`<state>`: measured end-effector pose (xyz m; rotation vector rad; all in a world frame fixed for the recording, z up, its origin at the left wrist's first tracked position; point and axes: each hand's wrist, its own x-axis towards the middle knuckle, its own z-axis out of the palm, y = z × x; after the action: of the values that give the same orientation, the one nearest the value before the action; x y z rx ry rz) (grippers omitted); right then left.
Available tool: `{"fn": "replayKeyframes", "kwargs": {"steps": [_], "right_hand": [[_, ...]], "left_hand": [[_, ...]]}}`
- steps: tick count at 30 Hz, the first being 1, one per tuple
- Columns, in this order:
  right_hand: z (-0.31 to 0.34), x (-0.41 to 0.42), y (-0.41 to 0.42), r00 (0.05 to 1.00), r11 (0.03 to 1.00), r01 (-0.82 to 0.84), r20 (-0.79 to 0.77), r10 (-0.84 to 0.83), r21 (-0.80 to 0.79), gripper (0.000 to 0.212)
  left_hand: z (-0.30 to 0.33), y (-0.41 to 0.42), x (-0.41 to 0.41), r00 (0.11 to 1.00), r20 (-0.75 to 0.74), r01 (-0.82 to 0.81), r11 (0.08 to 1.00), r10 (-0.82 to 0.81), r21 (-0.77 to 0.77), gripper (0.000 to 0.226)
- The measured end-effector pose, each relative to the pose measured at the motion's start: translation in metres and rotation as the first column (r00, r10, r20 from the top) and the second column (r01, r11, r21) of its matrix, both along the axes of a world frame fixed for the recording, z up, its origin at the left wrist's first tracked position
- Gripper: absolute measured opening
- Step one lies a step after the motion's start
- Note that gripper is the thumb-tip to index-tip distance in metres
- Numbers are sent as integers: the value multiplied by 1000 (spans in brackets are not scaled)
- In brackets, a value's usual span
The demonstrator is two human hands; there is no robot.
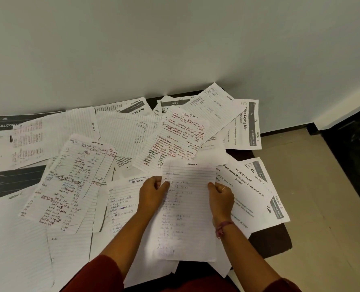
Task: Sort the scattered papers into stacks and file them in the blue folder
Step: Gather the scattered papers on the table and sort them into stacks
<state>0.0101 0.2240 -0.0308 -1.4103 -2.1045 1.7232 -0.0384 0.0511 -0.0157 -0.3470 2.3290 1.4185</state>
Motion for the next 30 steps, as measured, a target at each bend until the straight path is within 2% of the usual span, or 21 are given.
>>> {"fn": "replayKeyframes", "kwargs": {"steps": [7,13,20,26,30], "right_hand": [[-1,0,-1,1000,1000,-20,-6,20,10,27],[2,4,-2,993,996,-88,-71,89,12,11],[12,8,-2,986,990,-131,-114,124,-52,42],[11,18,2,959,931,-268,-162,233,-249,33],[7,29,7,948,899,-303,-196,251,-315,41]], "left_hand": [[0,3,6,996,83,-38,984,24,174,16],[3,1,9,984,136,-153,944,117,294,16],[15,0,15,973,156,-213,921,169,327,18],[20,1,26,959,154,-278,888,237,366,27],[25,1,35,933,161,-358,867,321,345,24]]}}
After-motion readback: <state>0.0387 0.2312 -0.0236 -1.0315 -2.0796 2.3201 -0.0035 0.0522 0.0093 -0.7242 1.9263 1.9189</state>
